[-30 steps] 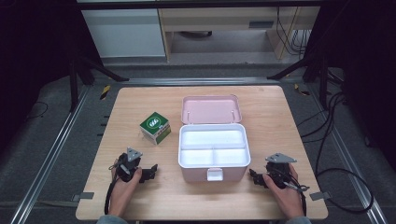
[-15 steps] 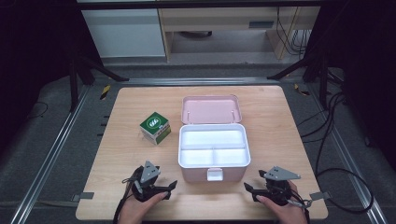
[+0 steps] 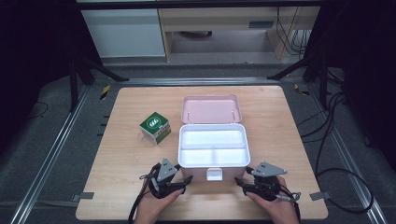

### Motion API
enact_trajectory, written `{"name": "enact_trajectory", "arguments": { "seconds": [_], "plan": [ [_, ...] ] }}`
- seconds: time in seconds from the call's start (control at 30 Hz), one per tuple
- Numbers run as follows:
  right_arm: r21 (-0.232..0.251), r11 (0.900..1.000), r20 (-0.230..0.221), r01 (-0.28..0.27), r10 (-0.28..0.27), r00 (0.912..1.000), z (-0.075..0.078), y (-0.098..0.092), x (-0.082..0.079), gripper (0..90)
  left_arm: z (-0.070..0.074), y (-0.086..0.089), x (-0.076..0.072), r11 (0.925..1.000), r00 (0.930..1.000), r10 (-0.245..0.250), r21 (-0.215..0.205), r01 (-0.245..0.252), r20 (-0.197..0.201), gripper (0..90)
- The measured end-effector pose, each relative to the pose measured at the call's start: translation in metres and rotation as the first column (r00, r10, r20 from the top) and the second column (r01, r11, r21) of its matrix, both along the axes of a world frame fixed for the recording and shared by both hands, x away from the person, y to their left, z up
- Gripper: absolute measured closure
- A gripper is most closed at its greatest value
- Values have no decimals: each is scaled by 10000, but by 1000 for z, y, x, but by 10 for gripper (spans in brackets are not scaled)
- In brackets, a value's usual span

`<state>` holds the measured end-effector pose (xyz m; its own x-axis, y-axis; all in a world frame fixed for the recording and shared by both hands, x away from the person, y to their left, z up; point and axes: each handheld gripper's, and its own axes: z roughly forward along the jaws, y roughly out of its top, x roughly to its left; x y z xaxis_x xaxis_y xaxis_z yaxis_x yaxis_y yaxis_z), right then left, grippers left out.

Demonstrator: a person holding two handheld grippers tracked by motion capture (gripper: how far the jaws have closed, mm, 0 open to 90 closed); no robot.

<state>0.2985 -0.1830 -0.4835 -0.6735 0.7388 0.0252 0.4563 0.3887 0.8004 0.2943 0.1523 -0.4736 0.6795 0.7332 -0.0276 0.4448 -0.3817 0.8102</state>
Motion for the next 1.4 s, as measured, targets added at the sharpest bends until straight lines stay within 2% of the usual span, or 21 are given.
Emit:
{"name": "enact_trajectory", "arguments": {
  "seconds": [0.33,0.47,0.6,1.07,1.17,1.23,1.3,1.33,1.4],
  "plan": [
    [-91,9999,-56,-104,104,9999,1,6,9,410,2,7,6,9997,9997,209,-115,-207,114,409],
    [-328,9992,-63,-211,209,9998,3,12,18,390,3,9,8,9993,9994,334,-144,-332,113,409],
    [-335,9992,-96,-214,211,9997,4,14,24,382,4,10,9,9993,9993,348,-116,-347,120,403],
    [-252,9996,-110,-157,154,9998,3,19,28,376,4,14,13,9989,9990,443,-135,-442,59,400],
    [-117,9998,-149,-158,157,9998,2,19,29,358,4,14,13,9991,9992,407,-148,-406,53,381],
    [-95,9998,-144,-156,154,9998,2,19,29,347,4,14,13,9992,9994,349,-189,-348,61,332],
    [-32,9998,-119,-174,173,9998,1,19,28,276,7,15,12,9996,9994,259,57,-261,224,288],
    [-32,9998,-119,-174,173,9998,1,19,28,276,7,15,12,9996,9994,259,57,-261,224,265],
    [-194,9997,-165,-135,132,9998,0,18,26,215,13,21,13,9999,9997,121,-13,-121,229,237]
  ]
}}
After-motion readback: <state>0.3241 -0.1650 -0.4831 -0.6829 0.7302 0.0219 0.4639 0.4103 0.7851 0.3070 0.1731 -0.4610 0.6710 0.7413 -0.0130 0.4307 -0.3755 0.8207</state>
